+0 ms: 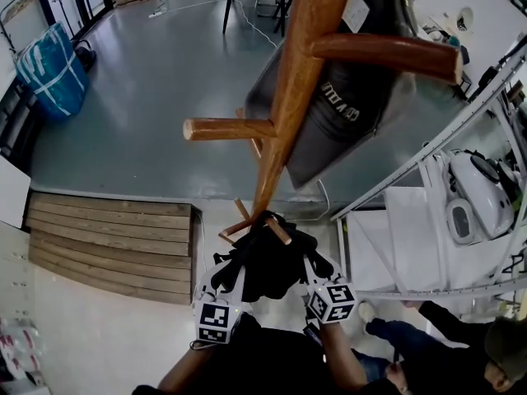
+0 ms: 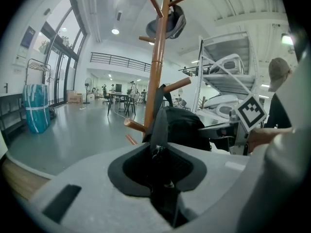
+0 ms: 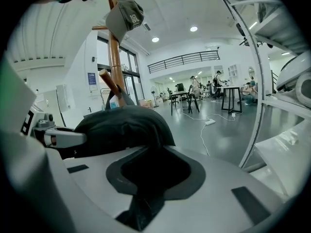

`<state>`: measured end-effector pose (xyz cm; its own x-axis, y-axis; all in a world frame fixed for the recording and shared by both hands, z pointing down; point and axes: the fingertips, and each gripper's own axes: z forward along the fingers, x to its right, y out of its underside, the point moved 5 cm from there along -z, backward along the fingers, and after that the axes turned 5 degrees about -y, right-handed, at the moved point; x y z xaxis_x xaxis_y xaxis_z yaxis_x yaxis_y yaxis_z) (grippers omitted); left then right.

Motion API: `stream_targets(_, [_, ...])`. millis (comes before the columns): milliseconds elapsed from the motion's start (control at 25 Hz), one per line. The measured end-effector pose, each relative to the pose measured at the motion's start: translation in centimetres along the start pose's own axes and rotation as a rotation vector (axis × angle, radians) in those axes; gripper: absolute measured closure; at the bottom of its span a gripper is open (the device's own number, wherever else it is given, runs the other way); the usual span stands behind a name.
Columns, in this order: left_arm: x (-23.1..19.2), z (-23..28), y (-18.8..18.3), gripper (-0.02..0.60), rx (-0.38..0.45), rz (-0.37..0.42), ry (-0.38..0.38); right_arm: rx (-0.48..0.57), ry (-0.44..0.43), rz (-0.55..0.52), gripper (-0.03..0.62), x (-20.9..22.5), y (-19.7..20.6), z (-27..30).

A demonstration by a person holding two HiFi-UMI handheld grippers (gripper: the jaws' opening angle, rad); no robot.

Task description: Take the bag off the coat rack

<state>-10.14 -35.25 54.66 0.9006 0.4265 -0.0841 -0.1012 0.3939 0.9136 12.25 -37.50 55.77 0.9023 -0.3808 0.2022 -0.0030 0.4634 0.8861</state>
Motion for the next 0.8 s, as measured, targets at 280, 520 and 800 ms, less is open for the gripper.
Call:
stream_targets(280, [0.9, -0.6, -1.2, 0.502, 0.033, 0.004, 0.001, 0.03, -0.013, -0.004, 0.517, 0.1, -1.2, -1.1])
stream_targets(520, [1.9, -1.8, -1.6, 0.502, 0.056, 0.005, -0.008, 0.046, -0.026, -0.017, 0.519, -0.1, -1.6, -2.6])
stream_targets(800, [3.2, -3.3, -1.7, 0.502, 0.077, -0.002, -0.025, 0.058, -0.05, -0.024, 0.519, -0.5, -1.6, -4.3])
